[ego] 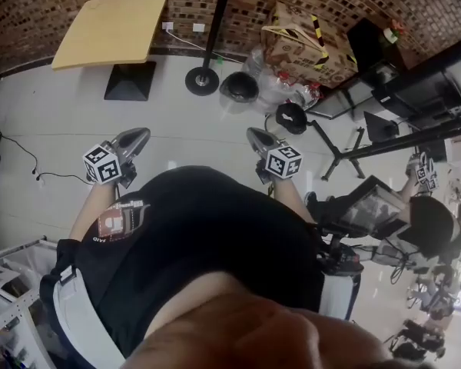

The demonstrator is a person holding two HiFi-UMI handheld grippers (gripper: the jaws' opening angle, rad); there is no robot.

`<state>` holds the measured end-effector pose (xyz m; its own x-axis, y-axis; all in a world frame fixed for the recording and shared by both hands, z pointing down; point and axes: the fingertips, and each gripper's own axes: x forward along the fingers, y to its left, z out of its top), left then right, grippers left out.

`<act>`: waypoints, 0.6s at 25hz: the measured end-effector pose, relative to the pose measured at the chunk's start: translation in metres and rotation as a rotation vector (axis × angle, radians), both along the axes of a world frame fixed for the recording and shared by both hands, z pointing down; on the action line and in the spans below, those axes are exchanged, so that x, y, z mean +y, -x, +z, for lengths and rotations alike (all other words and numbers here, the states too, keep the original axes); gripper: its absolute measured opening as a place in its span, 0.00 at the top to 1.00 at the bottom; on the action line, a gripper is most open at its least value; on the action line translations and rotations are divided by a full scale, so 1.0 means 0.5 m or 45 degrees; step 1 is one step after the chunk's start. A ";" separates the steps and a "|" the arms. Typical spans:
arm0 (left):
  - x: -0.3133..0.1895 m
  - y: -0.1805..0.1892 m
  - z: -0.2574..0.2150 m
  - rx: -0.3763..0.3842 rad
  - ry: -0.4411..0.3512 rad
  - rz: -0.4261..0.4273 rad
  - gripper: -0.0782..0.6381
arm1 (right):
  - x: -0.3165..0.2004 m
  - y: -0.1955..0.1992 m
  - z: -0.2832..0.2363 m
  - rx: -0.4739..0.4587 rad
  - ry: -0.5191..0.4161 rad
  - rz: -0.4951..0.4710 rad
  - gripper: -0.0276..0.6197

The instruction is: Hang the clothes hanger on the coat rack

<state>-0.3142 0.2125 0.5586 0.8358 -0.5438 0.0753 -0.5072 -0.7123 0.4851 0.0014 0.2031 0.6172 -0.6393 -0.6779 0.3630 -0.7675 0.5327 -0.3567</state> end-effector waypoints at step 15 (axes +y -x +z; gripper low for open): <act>-0.150 -0.294 -0.039 -0.017 -0.019 -0.165 0.89 | -0.273 -0.268 -0.023 0.008 -0.056 -0.184 0.94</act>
<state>-0.1673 0.1374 0.5392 0.7576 -0.6481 0.0772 -0.6017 -0.6477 0.4673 0.1353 0.0667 0.6057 -0.7291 -0.5942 0.3395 -0.6838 0.6528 -0.3259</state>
